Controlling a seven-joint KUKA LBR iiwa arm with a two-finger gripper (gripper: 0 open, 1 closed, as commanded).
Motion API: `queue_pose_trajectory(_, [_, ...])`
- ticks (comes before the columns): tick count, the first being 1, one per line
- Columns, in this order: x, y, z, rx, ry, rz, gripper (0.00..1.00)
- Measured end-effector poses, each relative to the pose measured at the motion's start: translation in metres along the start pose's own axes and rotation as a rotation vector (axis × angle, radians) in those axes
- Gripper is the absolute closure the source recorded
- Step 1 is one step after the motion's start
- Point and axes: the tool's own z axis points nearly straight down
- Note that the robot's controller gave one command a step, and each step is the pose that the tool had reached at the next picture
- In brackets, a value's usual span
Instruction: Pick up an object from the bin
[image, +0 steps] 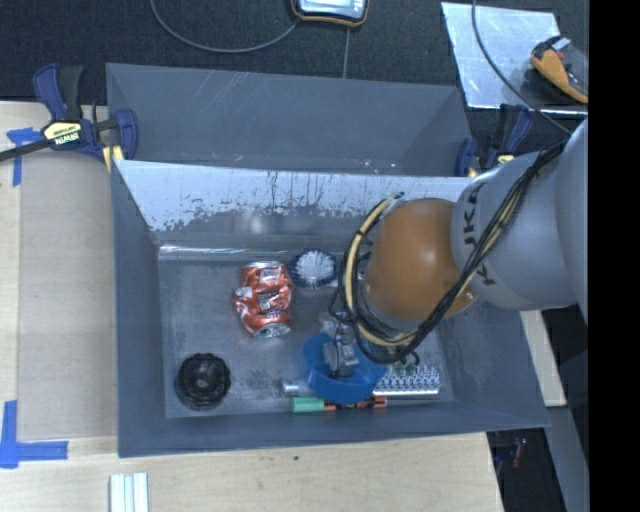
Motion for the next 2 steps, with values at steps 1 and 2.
queue_pose_trajectory(1, [0.000, 0.000, 0.000, 0.000, 0.000, 0.000, 1.00])
queue_pose_trajectory(2, [0.000, 0.000, -0.010, 0.000, 0.000, 0.001, 1.00])
